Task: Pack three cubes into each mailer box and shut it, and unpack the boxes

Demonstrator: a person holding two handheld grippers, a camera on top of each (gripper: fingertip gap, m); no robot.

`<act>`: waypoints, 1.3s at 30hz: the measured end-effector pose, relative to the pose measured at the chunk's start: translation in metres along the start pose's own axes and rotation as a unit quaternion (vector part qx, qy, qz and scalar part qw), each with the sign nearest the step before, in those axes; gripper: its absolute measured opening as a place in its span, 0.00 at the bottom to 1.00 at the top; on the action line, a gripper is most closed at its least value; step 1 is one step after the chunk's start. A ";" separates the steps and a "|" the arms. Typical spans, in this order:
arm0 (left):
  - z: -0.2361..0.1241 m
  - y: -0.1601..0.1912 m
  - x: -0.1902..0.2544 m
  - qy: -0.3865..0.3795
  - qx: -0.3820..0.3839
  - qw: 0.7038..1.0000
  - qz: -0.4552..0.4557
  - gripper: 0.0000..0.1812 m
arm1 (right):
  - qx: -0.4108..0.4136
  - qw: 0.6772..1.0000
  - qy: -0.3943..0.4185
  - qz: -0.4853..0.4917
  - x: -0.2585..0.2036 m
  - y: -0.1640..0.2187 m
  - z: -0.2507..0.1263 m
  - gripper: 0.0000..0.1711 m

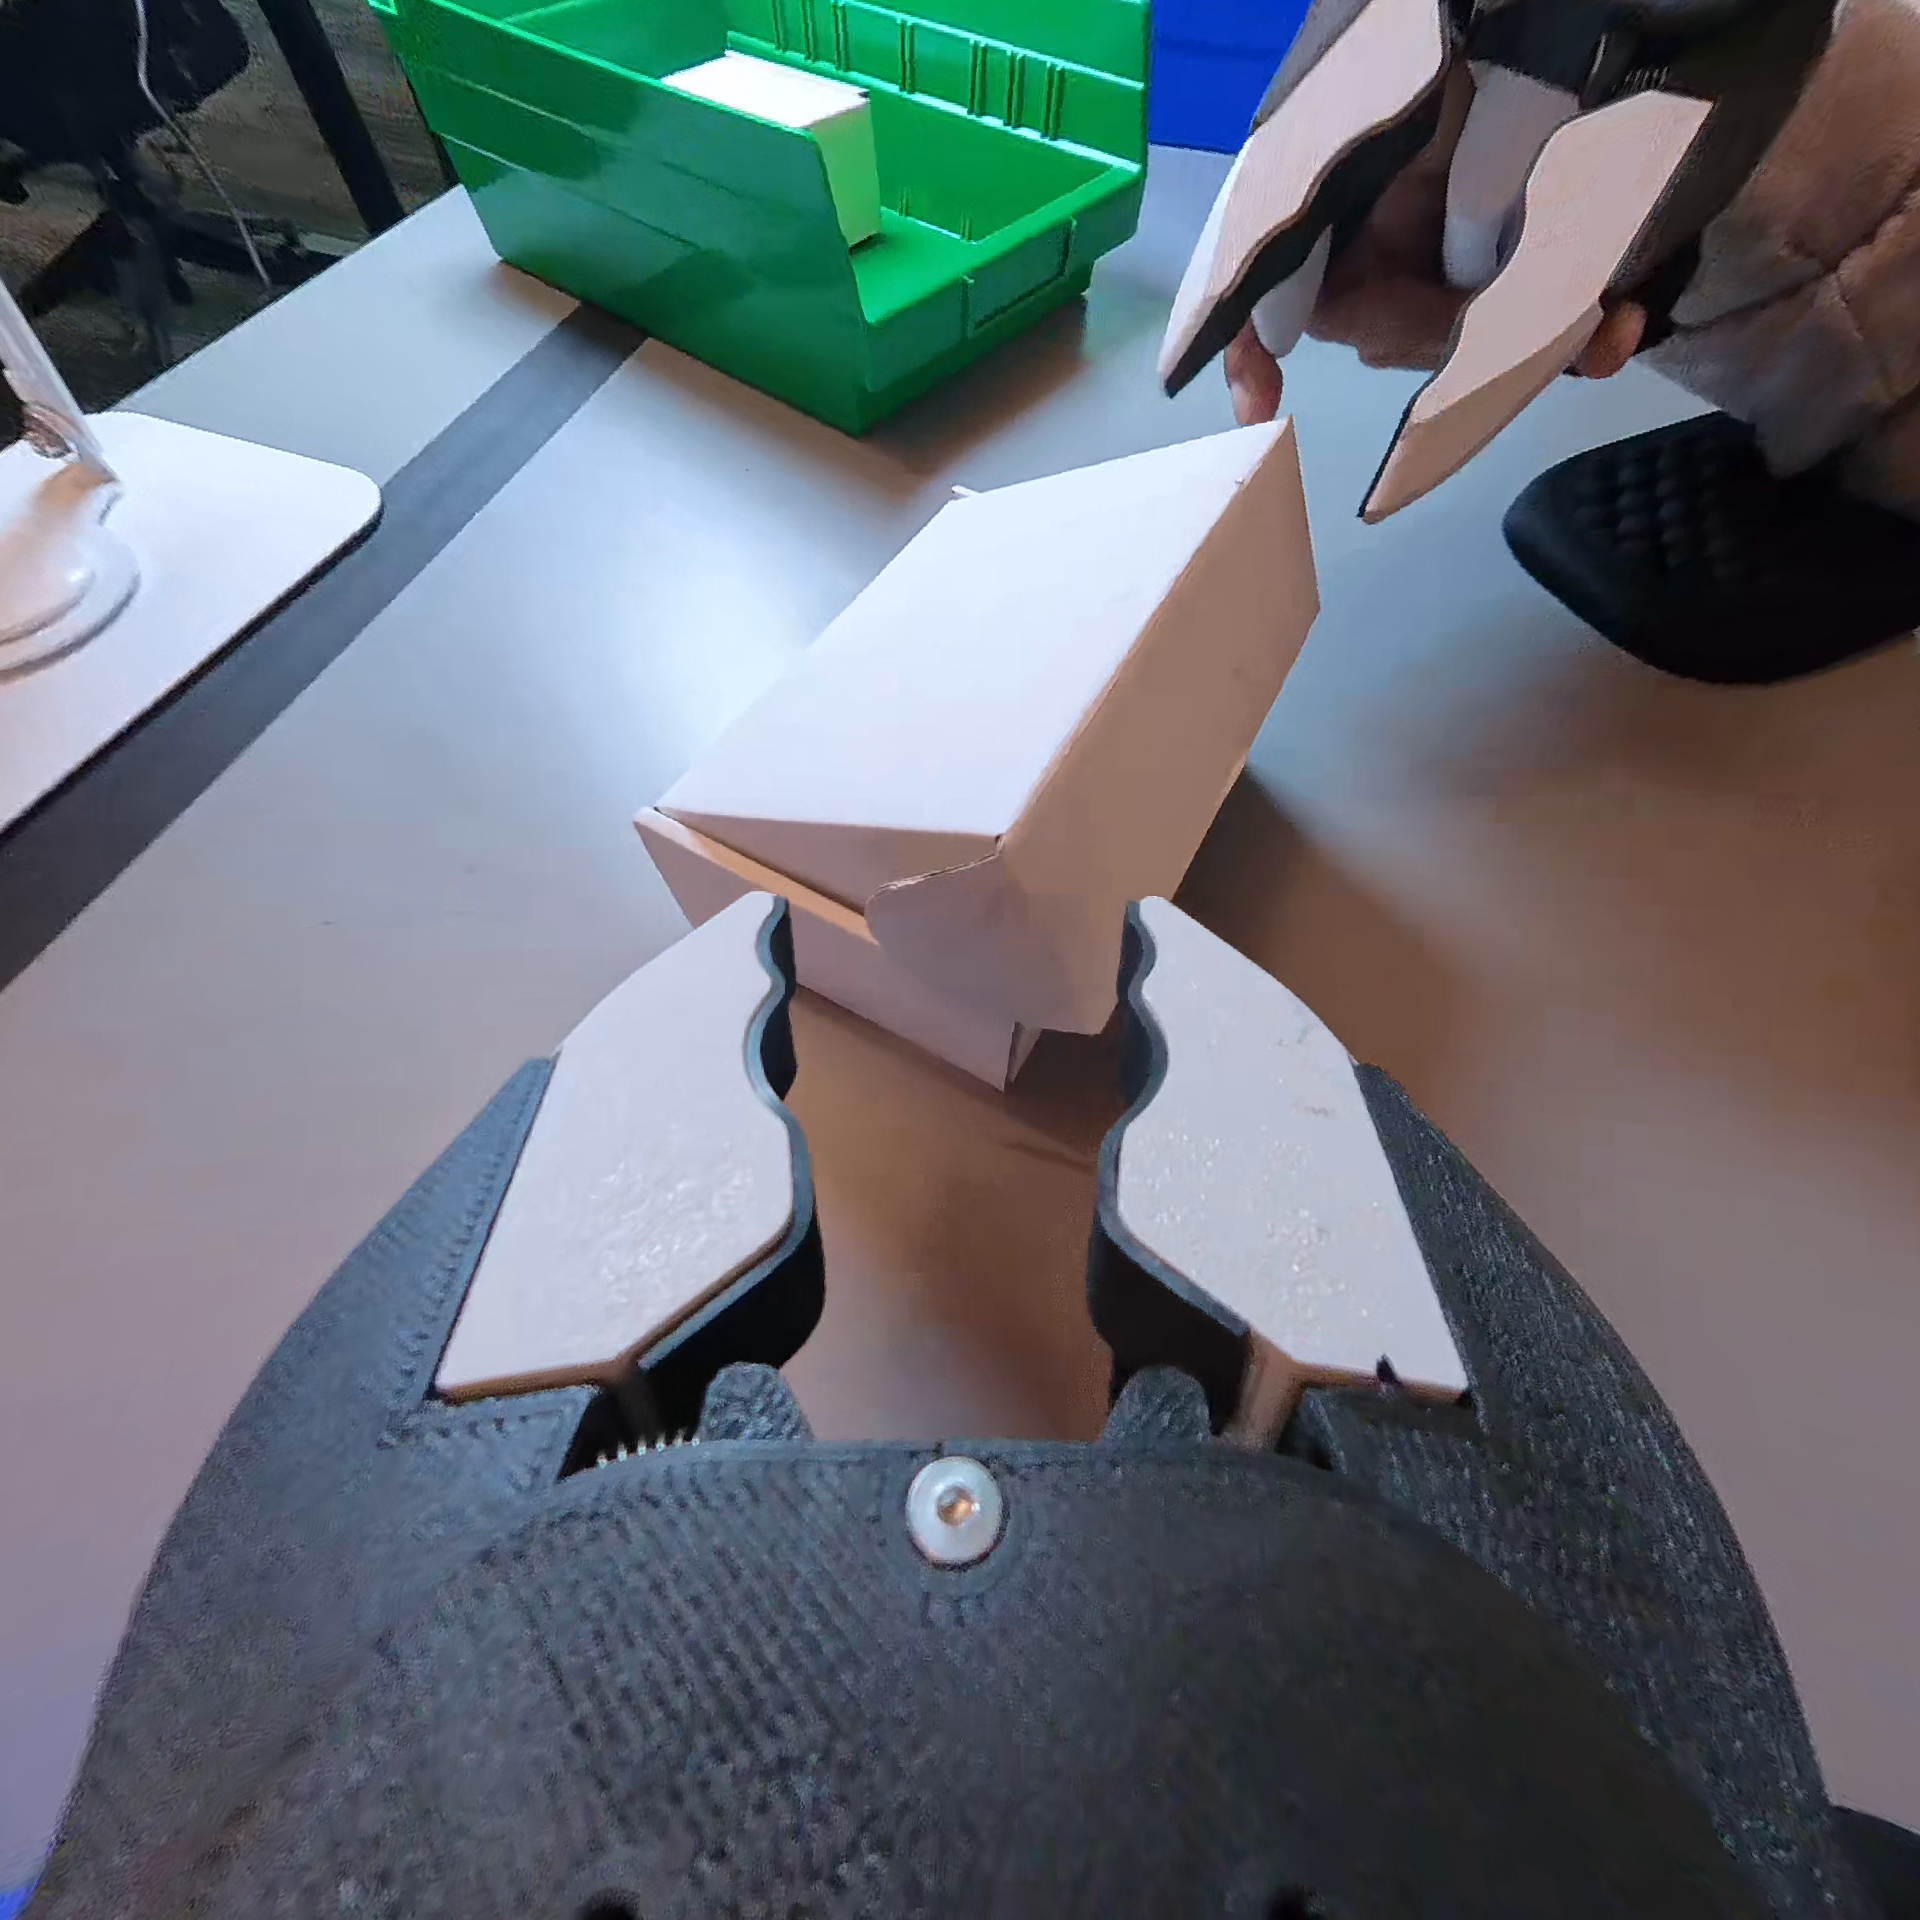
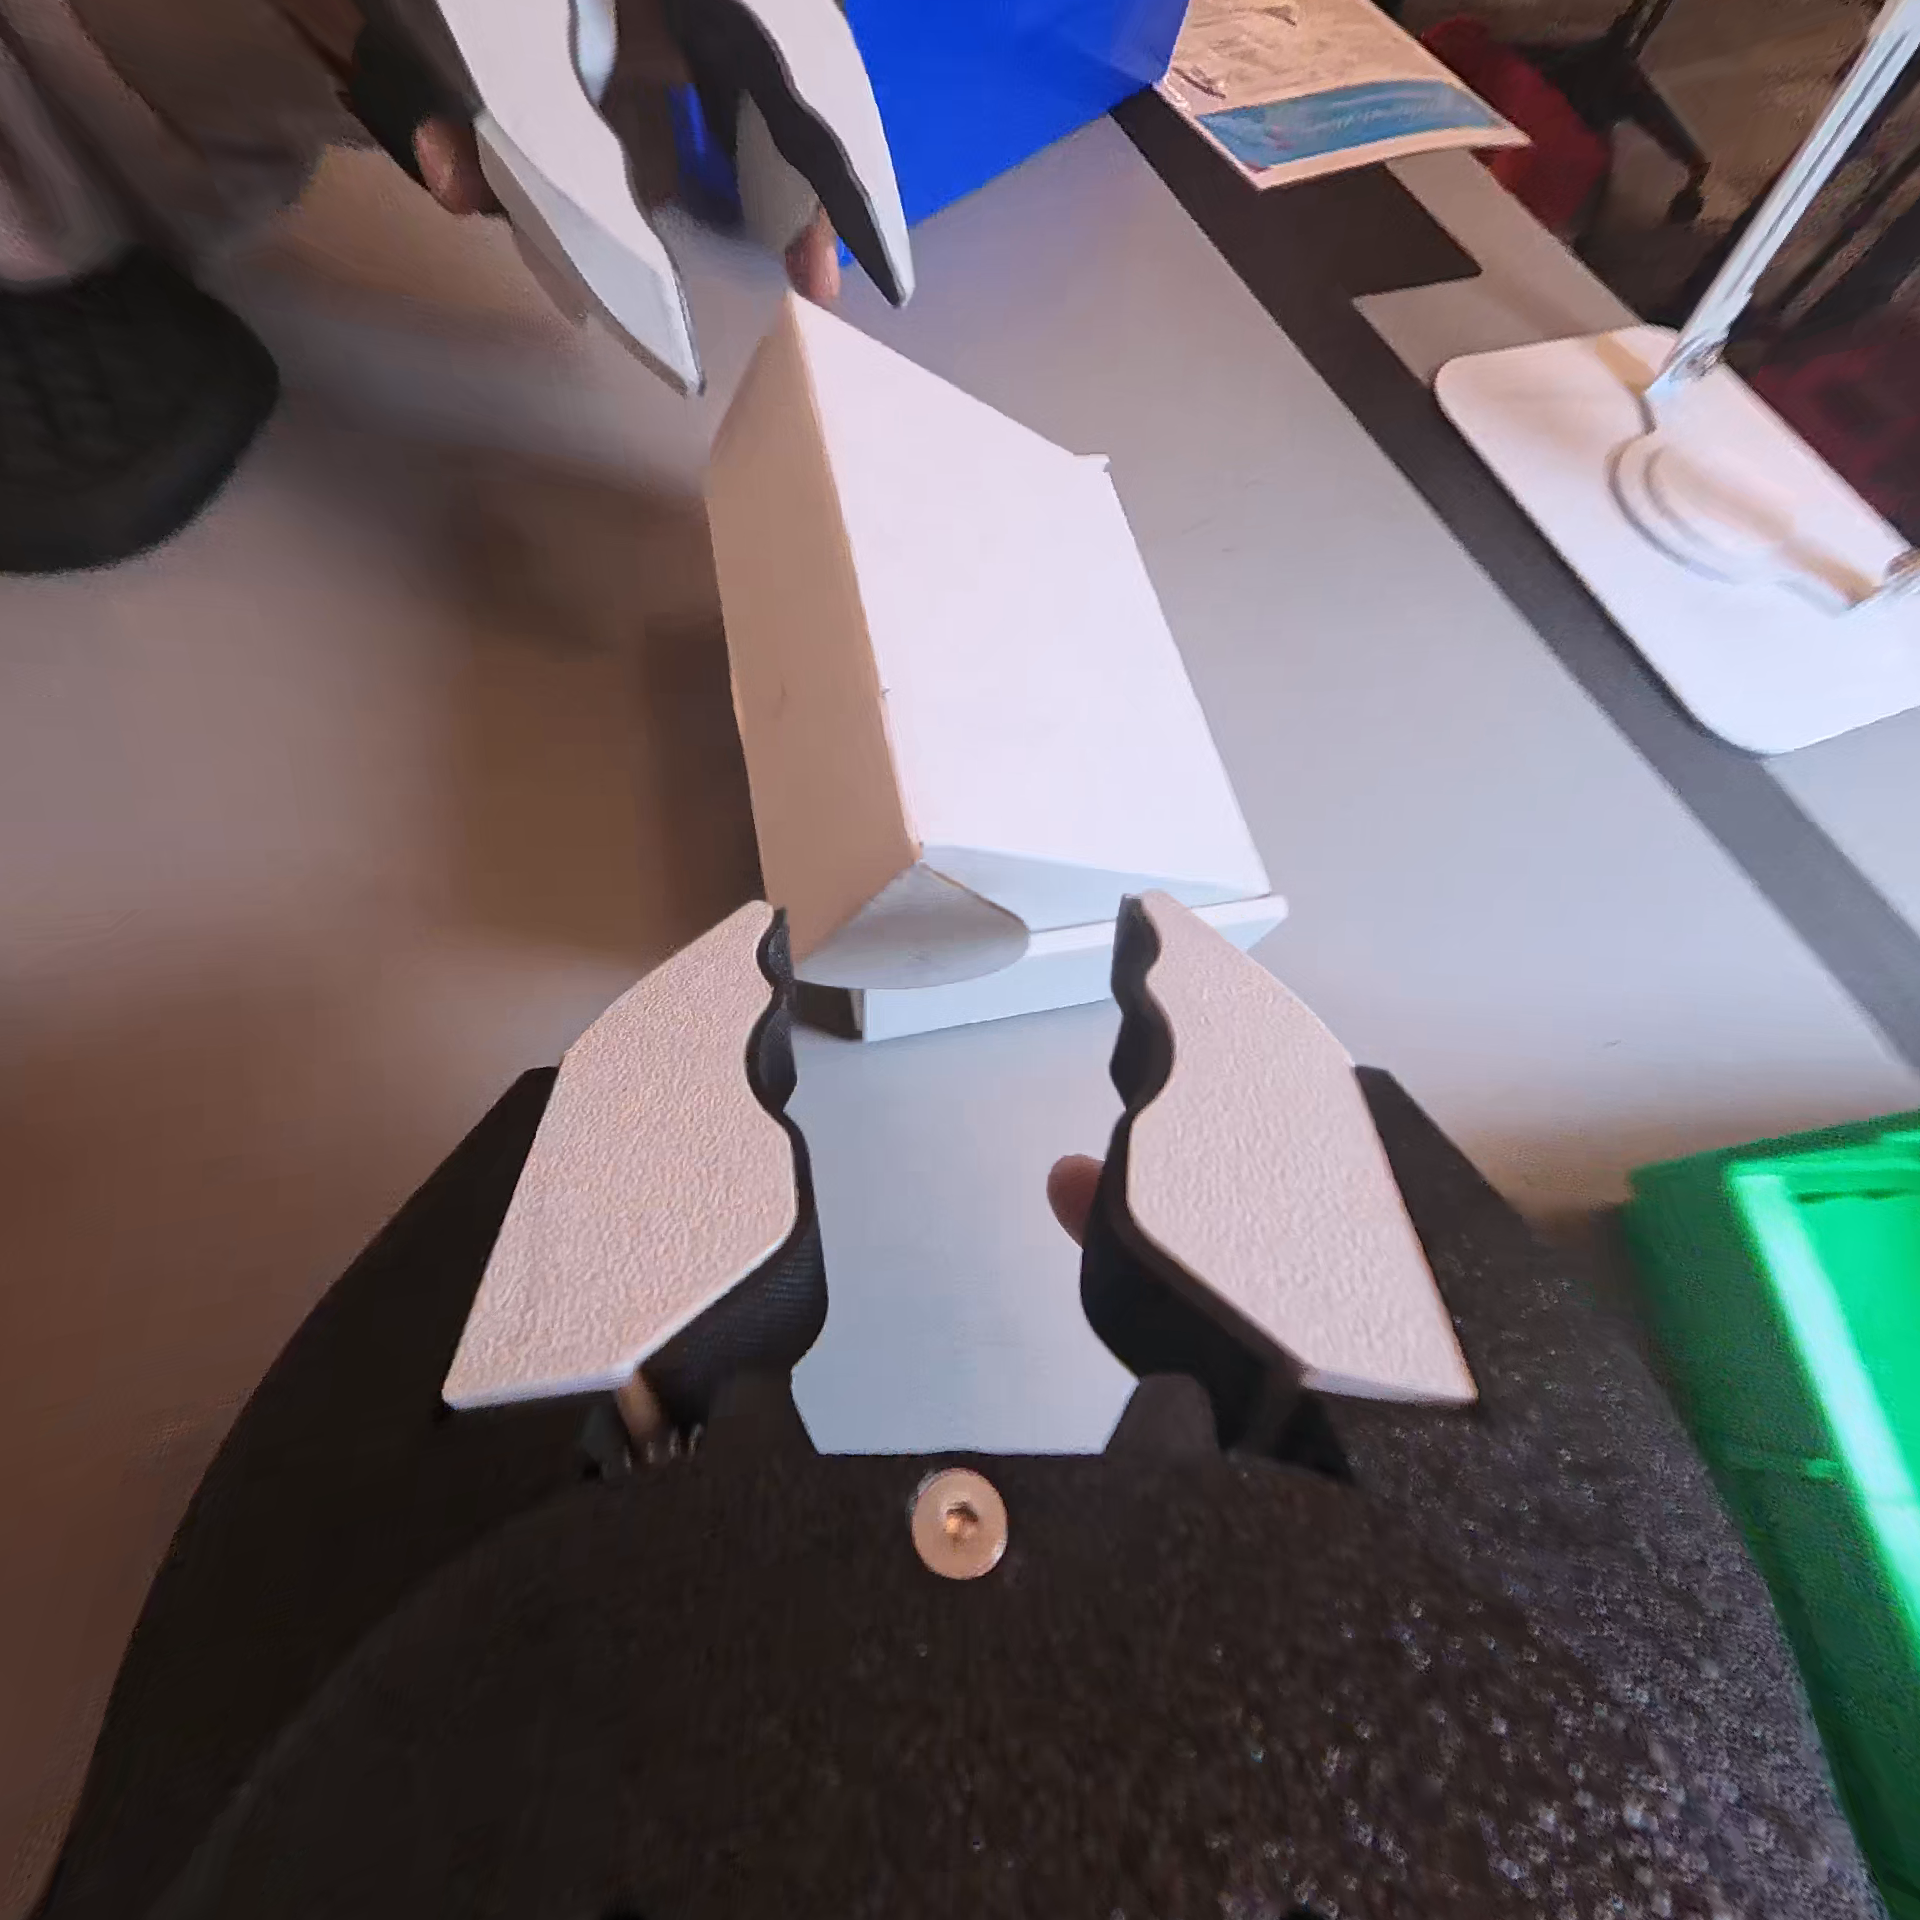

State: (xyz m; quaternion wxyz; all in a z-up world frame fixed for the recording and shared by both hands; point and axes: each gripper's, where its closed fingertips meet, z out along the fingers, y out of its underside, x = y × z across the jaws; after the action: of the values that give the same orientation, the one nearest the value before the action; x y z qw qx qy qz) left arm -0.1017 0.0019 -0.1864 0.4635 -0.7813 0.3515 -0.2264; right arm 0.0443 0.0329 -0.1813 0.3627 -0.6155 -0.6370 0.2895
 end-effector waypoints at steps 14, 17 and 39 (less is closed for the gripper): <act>0.008 0.023 0.026 0.025 -0.131 0.987 -0.092 0.25 | -0.043 0.992 0.022 0.117 -0.010 0.010 0.011 0.22; 0.008 0.024 0.037 0.083 -0.151 0.968 -0.184 0.24 | -0.077 0.981 -0.030 0.177 -0.015 0.016 0.011 0.22; -0.003 0.056 0.075 0.136 -0.227 0.927 -0.267 0.21 | -0.093 0.959 -0.086 0.252 -0.040 0.039 0.005 0.25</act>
State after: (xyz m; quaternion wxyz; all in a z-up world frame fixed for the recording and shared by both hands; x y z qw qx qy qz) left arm -0.0739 -0.0744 -0.2327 0.1438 -0.8921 0.2318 -0.3603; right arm 0.0615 -0.0035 -0.2201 0.1632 -0.7598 -0.5144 0.3627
